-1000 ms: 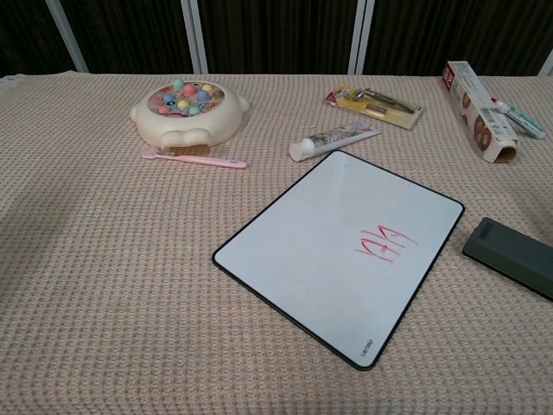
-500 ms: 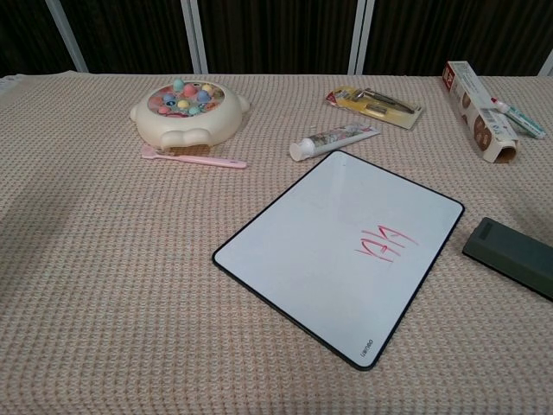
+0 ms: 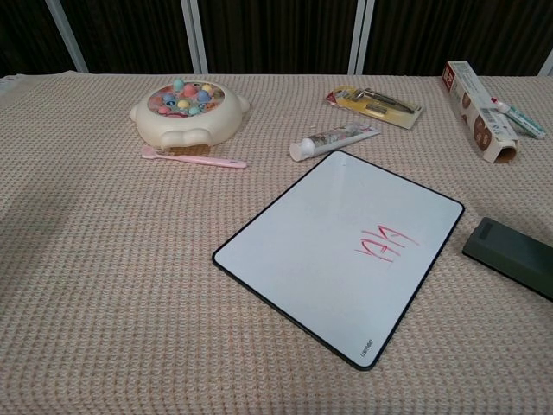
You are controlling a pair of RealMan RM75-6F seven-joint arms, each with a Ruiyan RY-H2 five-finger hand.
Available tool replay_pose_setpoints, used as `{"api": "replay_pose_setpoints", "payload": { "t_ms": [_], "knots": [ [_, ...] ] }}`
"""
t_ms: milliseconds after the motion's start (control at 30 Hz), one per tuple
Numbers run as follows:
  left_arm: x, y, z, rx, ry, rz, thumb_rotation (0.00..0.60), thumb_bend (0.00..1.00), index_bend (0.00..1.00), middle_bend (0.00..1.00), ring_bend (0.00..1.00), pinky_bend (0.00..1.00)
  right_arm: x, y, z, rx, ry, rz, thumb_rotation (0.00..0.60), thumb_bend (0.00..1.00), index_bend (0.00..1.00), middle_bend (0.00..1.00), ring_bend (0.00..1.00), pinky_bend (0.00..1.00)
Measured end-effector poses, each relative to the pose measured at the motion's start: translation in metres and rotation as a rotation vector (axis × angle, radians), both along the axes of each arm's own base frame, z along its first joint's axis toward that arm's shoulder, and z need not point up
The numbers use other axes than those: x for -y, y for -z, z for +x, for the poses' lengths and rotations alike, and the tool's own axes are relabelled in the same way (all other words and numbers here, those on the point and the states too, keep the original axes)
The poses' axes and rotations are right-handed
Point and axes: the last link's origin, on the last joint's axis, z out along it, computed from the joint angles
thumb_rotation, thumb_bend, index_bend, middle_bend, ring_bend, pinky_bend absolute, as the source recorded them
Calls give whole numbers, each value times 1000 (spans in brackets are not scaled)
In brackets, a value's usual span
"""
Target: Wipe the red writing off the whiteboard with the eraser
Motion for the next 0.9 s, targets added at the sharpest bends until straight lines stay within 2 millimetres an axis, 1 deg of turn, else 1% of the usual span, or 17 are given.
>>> {"api": "replay_pose_setpoints", "payload": {
  "t_ms": [200,300,567,733,900],
  "knots": [
    [0,-1,0,3,-2,-1,600,637,155,88,23,10,4,26,12,-13,18,-3,600,0,85,184,241,167],
    [0,-1,-1,3,-3,-2,600,638,155,88,23,10,7,32,15,-8,30,2,600,0,89,184,242,167],
    [0,-1,-1,3,-5,-4,600,637,155,88,23,10,14,53,13,-9,87,28,600,40,103,204,247,167],
    [0,-1,-1,3,-6,-4,600,637,155,88,23,10,15,62,10,-34,108,22,600,65,144,238,263,168],
    [0,0,0,2,-5,-6,600,637,155,88,23,10,14,68,11,-31,119,11,600,122,186,278,287,168]
  ]
}}
